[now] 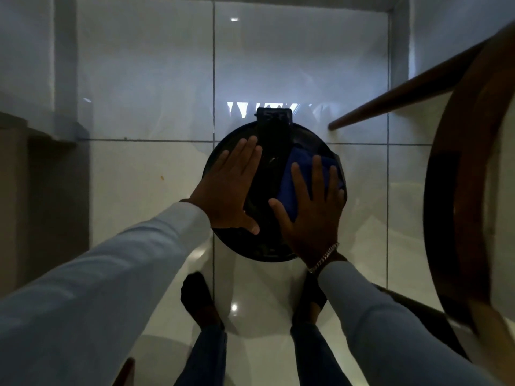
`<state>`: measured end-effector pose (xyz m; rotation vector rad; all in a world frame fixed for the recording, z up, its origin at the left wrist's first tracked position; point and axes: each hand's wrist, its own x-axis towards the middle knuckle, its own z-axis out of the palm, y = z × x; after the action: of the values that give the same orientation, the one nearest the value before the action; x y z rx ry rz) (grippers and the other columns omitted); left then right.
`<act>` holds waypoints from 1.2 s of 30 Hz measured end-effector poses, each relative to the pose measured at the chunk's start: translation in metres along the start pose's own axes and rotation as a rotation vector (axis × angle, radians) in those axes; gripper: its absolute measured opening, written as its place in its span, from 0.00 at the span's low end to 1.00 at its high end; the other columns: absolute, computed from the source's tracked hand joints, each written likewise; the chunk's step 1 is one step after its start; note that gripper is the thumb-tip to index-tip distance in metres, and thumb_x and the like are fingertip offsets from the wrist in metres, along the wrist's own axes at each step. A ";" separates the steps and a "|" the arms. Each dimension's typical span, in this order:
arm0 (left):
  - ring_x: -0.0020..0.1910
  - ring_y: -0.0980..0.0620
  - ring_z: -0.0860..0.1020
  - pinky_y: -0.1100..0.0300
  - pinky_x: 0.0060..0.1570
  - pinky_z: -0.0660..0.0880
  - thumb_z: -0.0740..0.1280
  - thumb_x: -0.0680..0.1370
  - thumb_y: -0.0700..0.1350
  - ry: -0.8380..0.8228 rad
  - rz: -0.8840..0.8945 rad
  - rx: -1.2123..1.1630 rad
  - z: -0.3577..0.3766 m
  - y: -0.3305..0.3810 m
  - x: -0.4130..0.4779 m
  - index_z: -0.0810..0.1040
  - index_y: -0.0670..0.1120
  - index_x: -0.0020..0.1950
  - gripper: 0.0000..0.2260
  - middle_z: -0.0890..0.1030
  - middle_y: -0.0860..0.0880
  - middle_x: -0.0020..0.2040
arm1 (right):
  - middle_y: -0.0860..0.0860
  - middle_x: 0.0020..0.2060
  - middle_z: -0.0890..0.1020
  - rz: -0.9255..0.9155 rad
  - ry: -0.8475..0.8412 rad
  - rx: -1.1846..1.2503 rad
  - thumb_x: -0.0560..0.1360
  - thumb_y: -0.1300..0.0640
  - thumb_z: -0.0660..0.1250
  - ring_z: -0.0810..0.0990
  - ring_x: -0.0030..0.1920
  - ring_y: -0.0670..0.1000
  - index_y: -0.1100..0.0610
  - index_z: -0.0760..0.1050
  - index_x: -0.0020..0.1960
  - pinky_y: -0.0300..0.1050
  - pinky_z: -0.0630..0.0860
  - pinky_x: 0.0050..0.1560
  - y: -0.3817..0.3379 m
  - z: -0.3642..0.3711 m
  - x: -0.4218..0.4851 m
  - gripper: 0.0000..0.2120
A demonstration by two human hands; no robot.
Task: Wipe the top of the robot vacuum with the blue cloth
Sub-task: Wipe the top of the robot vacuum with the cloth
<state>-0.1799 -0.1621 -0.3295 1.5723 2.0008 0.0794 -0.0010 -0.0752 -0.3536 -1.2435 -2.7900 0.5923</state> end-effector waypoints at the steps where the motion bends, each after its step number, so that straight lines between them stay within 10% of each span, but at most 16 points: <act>1: 0.76 0.45 0.34 0.48 0.75 0.38 0.73 0.60 0.68 -0.007 0.001 0.001 -0.001 0.000 0.000 0.36 0.43 0.76 0.63 0.37 0.43 0.79 | 0.56 0.78 0.53 0.005 0.004 0.002 0.73 0.33 0.57 0.48 0.77 0.62 0.47 0.51 0.76 0.69 0.55 0.71 0.003 0.002 -0.004 0.36; 22: 0.76 0.45 0.31 0.47 0.75 0.35 0.72 0.61 0.70 -0.057 0.013 -0.024 0.003 -0.004 0.005 0.32 0.45 0.75 0.63 0.32 0.44 0.78 | 0.57 0.75 0.63 0.274 0.151 0.095 0.76 0.40 0.57 0.60 0.74 0.63 0.48 0.57 0.74 0.67 0.64 0.69 -0.013 0.005 0.031 0.29; 29: 0.76 0.46 0.31 0.45 0.76 0.38 0.72 0.60 0.70 -0.034 -0.002 -0.024 0.004 -0.004 0.004 0.32 0.44 0.75 0.64 0.33 0.45 0.78 | 0.54 0.78 0.52 0.064 -0.065 0.009 0.75 0.35 0.55 0.46 0.78 0.60 0.47 0.52 0.76 0.64 0.53 0.75 0.004 0.004 -0.031 0.34; 36: 0.76 0.44 0.32 0.43 0.76 0.38 0.71 0.59 0.71 -0.016 0.004 -0.017 0.010 -0.006 0.005 0.33 0.44 0.75 0.64 0.33 0.44 0.78 | 0.59 0.75 0.60 0.406 0.182 0.134 0.76 0.39 0.55 0.57 0.74 0.65 0.49 0.57 0.74 0.63 0.57 0.74 -0.019 0.012 0.014 0.30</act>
<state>-0.1814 -0.1628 -0.3422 1.5611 1.9801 0.0850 -0.0256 -0.0807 -0.3598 -1.7471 -2.3217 0.6318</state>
